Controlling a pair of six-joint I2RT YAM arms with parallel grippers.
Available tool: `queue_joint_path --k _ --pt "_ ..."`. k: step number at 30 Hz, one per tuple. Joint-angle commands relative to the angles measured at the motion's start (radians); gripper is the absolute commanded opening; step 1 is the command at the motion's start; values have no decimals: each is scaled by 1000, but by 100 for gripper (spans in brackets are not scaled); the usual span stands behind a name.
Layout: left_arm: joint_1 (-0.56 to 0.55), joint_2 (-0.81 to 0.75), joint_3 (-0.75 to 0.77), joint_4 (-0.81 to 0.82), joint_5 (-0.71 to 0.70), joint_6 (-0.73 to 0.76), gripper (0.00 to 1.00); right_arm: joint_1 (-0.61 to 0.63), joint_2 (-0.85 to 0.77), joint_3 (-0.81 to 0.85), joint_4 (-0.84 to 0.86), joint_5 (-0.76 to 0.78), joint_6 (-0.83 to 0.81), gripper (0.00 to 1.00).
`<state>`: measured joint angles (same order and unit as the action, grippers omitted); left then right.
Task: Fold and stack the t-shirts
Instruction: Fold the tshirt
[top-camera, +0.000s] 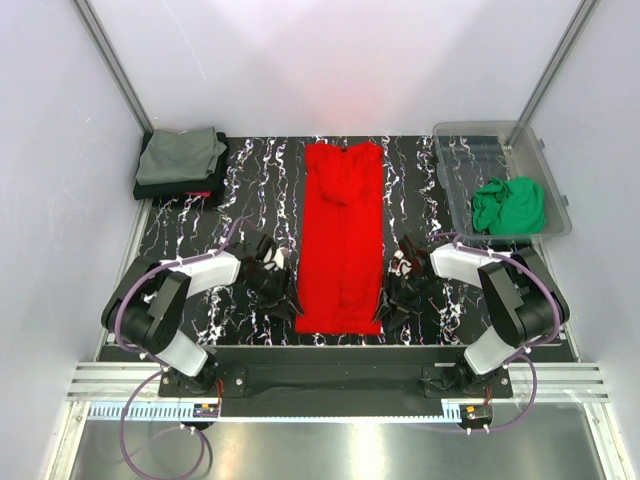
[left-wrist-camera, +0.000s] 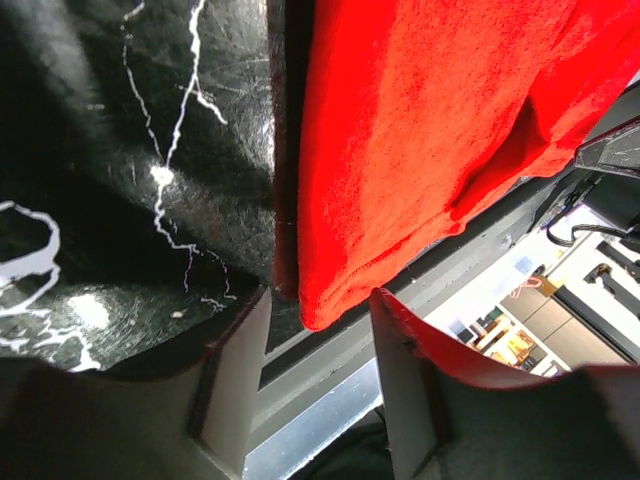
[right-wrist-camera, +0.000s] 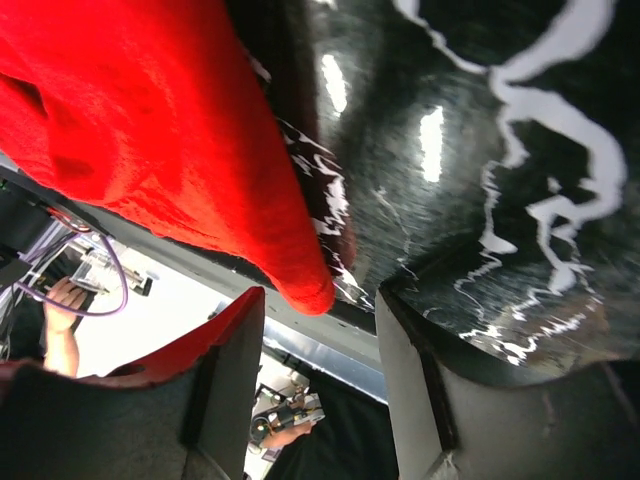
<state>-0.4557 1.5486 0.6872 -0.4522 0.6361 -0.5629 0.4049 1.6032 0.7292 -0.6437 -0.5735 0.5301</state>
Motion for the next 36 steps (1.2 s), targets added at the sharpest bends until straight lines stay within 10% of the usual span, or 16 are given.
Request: queue_joint_path --k 1,17,20,36 --pt "-15 25 23 30 4 1 49 14 26 24 65 21 7 55" --pt "-37 39 26 35 16 3 22 49 70 24 128 -37 4 33" --pt "-37 33 35 35 19 14 0 51 54 29 125 -45 -2 0" --pt "11 4 412 -83 -96 175 0 -92 -138 324 15 27 -212 0"
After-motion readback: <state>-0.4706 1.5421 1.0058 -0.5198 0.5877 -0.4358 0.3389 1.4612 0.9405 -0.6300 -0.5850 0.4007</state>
